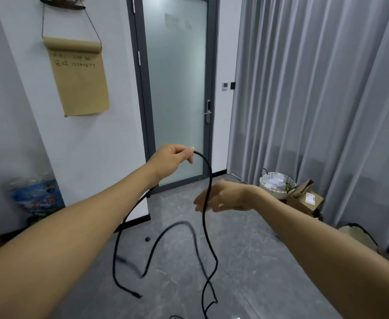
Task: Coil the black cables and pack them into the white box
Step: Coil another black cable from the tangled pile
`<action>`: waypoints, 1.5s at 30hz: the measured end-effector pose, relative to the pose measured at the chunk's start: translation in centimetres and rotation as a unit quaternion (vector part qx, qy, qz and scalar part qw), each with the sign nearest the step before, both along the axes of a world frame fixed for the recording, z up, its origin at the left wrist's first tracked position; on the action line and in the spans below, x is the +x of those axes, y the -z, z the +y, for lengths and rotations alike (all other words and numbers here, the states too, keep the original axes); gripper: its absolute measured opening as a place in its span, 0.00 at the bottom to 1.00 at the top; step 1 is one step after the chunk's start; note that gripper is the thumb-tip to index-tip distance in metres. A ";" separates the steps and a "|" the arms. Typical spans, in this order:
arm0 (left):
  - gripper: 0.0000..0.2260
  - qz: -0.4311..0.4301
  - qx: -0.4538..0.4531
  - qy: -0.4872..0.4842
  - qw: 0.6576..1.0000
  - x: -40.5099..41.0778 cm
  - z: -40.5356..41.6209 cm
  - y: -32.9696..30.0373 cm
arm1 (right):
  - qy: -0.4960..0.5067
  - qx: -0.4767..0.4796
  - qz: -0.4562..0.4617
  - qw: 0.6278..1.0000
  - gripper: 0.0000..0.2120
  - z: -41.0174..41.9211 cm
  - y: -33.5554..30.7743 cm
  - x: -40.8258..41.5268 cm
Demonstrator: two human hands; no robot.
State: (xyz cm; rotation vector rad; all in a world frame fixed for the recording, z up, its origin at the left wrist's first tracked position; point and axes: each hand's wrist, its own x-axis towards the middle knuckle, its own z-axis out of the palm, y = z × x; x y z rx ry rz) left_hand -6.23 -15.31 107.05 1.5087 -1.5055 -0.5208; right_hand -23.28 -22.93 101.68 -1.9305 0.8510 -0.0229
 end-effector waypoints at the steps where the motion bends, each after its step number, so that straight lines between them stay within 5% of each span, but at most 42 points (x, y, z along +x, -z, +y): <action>1: 0.16 0.006 -0.007 -0.022 1.000 0.1 -0.4 0.1 | 0.021 0.033 -0.038 0.998 0.09 -0.1 0.1 -0.2; 8: 0.18 0.006 0.051 -0.084 0.995 0.7 -1.4 1.1 | 0.246 -0.021 -0.257 0.934 0.14 -1.6 -1.8 -1.9; 14: 0.18 0.044 0.078 -0.051 0.995 1.1 -1.9 2.1 | 0.423 -0.063 -0.320 0.846 0.15 -4.3 -3.9 -3.7; 18: 0.17 0.014 0.088 -0.043 0.995 1.5 -1.7 2.8 | 0.514 -0.088 -0.283 0.805 0.14 -5.6 -3.6 -5.4; 21: 0.17 -0.003 0.058 -0.040 0.998 1.1 -1.8 2.4 | 0.477 -0.222 -0.138 0.839 0.12 -6.1 -3.1 -5.7; 24: 0.16 -0.027 0.026 -0.016 0.999 -0.4 -2.3 1.1 | 0.320 -0.363 -0.004 0.875 0.24 -4.5 -3.8 -3.4; 26: 0.15 -0.061 0.017 -0.003 0.998 -1.8 -2.6 0.2 | 0.213 -0.427 0.002 0.878 0.26 -2.5 -4.7 -0.8; 29: 0.14 -0.099 0.014 -0.008 0.995 -3.0 -3.1 0.0 | 0.118 -0.438 -0.044 0.890 0.09 -0.7 -5.3 1.2; 33: 0.13 -0.060 0.023 -0.024 0.998 -0.8 -2.6 0.8 | 0.232 -0.349 -0.100 0.903 0.09 -1.9 -5.3 -1.2; 38: 0.16 0.105 0.031 -0.102 0.989 2.8 -2.3 2.6 | 0.478 -0.218 -0.169 0.834 0.12 -5.6 -4.4 -6.2; 45: 0.17 0.205 -0.018 -0.118 0.972 2.0 -2.9 1.8 | 0.353 -0.253 -0.150 0.888 0.11 -4.1 -2.9 -4.5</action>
